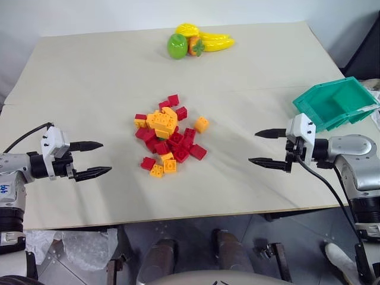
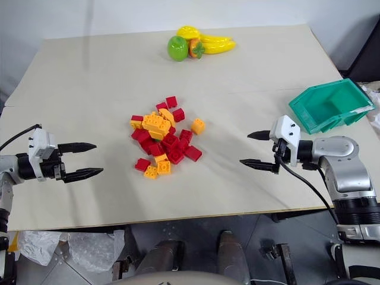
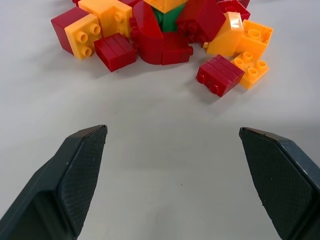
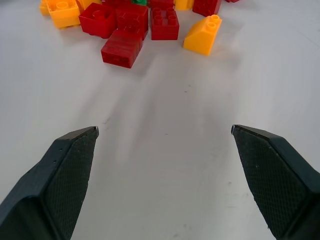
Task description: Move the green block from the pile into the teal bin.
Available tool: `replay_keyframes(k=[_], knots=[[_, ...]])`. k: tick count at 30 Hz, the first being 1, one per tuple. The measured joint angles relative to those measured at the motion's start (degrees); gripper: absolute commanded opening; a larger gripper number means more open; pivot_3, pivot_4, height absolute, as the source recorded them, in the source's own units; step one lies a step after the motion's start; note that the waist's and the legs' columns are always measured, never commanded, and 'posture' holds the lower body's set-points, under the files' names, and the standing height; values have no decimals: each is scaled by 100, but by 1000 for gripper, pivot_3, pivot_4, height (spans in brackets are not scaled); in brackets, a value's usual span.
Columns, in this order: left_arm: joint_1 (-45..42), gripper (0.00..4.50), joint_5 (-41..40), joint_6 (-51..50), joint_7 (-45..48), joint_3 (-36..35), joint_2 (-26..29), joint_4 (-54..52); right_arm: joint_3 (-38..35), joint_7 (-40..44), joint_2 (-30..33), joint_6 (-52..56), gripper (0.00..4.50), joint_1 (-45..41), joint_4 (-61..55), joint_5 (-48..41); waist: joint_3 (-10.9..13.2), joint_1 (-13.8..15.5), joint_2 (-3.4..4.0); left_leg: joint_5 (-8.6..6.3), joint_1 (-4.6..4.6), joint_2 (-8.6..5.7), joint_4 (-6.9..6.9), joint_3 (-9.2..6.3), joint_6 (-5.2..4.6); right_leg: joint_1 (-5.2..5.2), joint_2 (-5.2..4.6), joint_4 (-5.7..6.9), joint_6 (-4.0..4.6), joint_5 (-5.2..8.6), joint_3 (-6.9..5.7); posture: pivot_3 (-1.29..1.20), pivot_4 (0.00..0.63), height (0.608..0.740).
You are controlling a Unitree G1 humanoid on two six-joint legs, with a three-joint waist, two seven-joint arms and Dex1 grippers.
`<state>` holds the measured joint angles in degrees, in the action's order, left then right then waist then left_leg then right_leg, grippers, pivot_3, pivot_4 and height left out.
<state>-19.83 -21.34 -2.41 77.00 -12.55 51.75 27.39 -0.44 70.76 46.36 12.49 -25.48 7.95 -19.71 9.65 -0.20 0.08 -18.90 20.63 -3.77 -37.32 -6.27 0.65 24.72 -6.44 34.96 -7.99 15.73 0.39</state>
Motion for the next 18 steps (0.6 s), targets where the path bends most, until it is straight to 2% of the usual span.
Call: replay_keyframes(k=[9,12,18], knots=[[-45,4500,-201,-514,-539,-218,-126,-417,-233,-844,-109,772,4468,341,-923,-126,0,7,-1,0,4,0,-8,-1,0,1,0,5,-1,0,1,0,150,740],[16,4500,-201,-525,-570,-218,-161,-446,-270,-1165,-225,1004,3905,468,-1272,-193,1,0,-1,0,4,0,-8,0,0,3,-1,6,-1,0,2,0,150,740],[-16,4500,-348,-451,-458,-226,-353,-438,-285,-1744,-406,1761,1925,661,-2348,-500,1,13,-2,0,4,0,-11,-2,0,1,-2,6,-1,0,1,0,150,740]])
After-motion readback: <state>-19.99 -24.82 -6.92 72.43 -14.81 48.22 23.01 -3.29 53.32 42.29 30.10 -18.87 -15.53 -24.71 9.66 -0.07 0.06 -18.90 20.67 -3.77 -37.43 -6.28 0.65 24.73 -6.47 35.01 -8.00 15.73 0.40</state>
